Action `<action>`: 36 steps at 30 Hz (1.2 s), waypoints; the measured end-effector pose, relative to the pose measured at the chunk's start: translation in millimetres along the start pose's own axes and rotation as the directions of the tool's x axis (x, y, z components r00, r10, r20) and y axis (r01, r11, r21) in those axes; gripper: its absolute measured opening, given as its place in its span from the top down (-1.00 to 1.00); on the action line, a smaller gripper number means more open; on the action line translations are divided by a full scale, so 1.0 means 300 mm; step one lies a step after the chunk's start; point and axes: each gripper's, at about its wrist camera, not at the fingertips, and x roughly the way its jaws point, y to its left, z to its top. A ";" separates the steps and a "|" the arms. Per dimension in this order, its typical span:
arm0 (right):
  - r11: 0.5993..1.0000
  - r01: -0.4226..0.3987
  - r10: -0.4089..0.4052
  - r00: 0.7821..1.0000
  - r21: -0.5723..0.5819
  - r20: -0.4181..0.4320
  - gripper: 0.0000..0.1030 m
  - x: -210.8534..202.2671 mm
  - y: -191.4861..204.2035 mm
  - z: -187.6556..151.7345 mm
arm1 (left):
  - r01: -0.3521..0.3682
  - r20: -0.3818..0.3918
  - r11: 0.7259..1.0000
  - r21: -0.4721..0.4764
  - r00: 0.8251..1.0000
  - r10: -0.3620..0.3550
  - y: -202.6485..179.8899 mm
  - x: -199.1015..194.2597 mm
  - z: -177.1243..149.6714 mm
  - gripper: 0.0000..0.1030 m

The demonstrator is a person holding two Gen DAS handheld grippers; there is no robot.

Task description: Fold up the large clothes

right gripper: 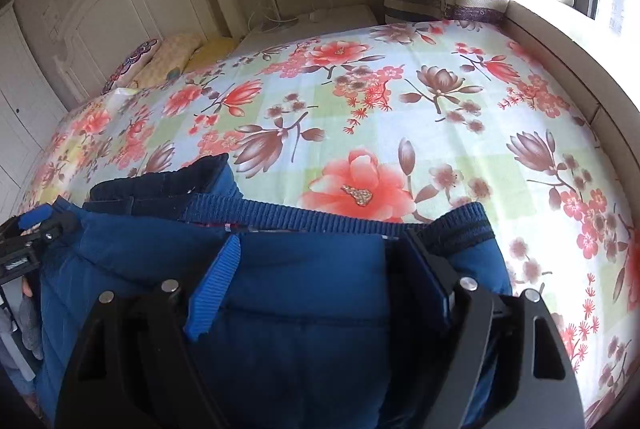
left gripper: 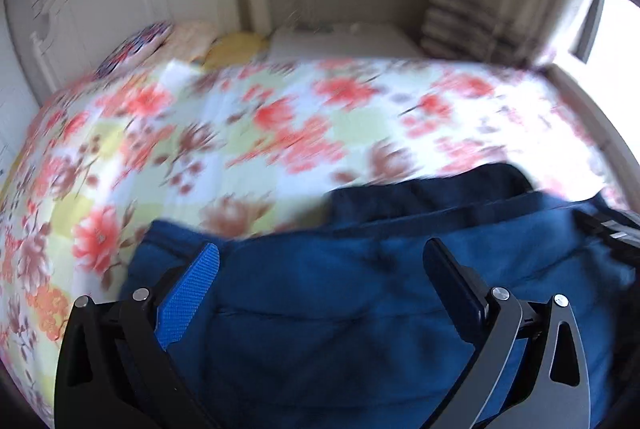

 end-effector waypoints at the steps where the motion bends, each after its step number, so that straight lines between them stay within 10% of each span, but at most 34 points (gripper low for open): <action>1: 1.000 0.006 -0.006 1.000 -0.004 0.000 -0.56 0.002 0.008 0.000 | 0.008 0.017 1.000 0.024 1.000 -0.008 -0.045 -0.012 0.006 -0.90; 5: 1.000 -0.013 0.013 1.000 0.006 0.007 -0.57 -0.007 0.004 -0.004 | -0.074 -0.050 0.978 0.194 0.995 0.085 -0.245 0.120 -0.018 -0.91; 10: 1.000 -0.001 0.001 1.000 -0.002 0.005 -0.57 -0.004 0.012 -0.004 | 0.018 -0.066 0.989 0.147 0.998 -0.008 -0.192 0.151 -0.029 -0.91; 17: 1.000 0.001 -0.001 1.000 -0.004 0.004 -0.57 -0.001 0.016 -0.005 | -0.045 -0.089 0.999 -0.031 0.995 0.042 0.185 0.142 -0.015 -0.91; 19: 1.000 0.005 -0.005 1.000 -0.008 0.004 -0.57 -0.002 0.018 -0.005 | 0.050 -0.122 0.991 -0.121 0.990 -0.065 0.299 0.159 -0.039 -0.91; 28: 0.998 0.040 -0.041 0.999 -0.039 -0.017 -0.59 0.003 0.035 0.002 | 0.054 -0.061 0.986 -0.158 0.996 -0.064 0.324 0.142 -0.070 -0.91; 31: 0.986 0.132 -0.129 0.991 -0.106 0.032 -0.58 -0.057 0.111 0.004 | 0.062 -0.058 0.984 -0.167 0.996 -0.073 0.327 0.142 -0.072 -0.91; 36: 0.941 0.024 0.003 0.997 -0.338 0.079 -0.72 -0.166 0.436 -0.090 | 0.057 -0.059 0.985 -0.163 0.996 -0.068 0.326 0.141 -0.073 -0.91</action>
